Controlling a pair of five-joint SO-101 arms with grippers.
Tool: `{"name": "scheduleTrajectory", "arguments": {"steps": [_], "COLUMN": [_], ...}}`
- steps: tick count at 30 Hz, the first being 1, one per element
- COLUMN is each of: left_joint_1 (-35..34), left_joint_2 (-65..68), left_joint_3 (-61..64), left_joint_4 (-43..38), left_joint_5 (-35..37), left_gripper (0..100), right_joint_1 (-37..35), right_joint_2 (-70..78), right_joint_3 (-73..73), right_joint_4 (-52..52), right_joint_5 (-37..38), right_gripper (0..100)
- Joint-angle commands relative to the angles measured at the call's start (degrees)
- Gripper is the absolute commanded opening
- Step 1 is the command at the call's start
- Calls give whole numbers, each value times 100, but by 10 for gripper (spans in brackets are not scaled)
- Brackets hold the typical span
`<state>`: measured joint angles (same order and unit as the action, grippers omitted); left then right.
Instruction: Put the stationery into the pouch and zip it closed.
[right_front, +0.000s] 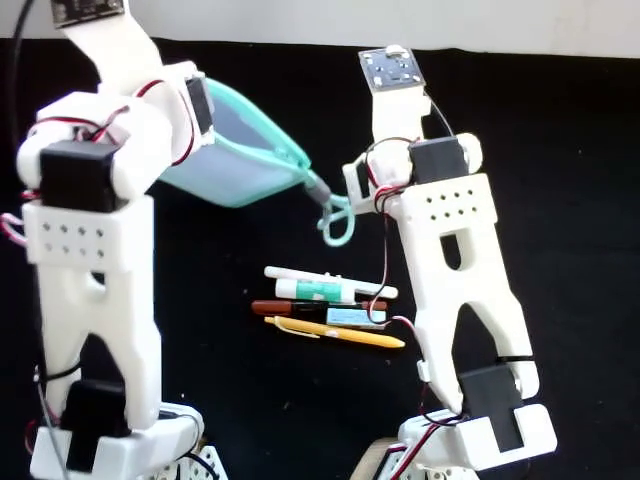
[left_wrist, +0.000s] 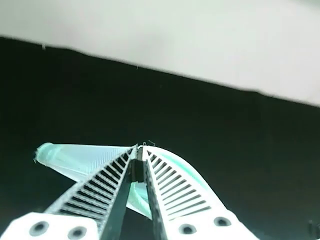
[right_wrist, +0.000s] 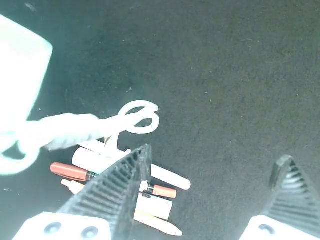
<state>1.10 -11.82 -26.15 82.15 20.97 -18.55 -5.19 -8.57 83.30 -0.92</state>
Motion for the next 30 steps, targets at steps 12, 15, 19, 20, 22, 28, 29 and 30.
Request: {"name": "scheduleTrajectory", "arguments": {"steps": [12,15,19,20,22,28,29,30], "left_joint_1": [-1411,-1727,-1824,-1807,-1701,-1437,-1446,-1446], "left_joint_2": [259,268,303,303,312,321,321,330], "left_joint_3": [1719,1877,1912,1903,1859,1912,1912,1912], "left_joint_4": [-123,-123,-105,-88,18,589,589,598], "left_joint_5": [-1160,-1363,-1389,-1389,-1442,-2004,-2013,-2013], "left_gripper": [6,6,10,11,21,115,115,116], "right_joint_1": [57,57,57,57,57,57,57,57], "right_joint_2": [-171,-207,-215,-215,-224,-224,-224,-224], "right_joint_3": [-13,163,523,567,585,585,585,585], "right_joint_4": [-48,-92,-418,-453,-470,-470,-470,-462], "right_joint_5": [-44,-35,-44,-35,-35,-35,-35,-35], "right_gripper": [368,368,368,368,368,368,368,368]}}
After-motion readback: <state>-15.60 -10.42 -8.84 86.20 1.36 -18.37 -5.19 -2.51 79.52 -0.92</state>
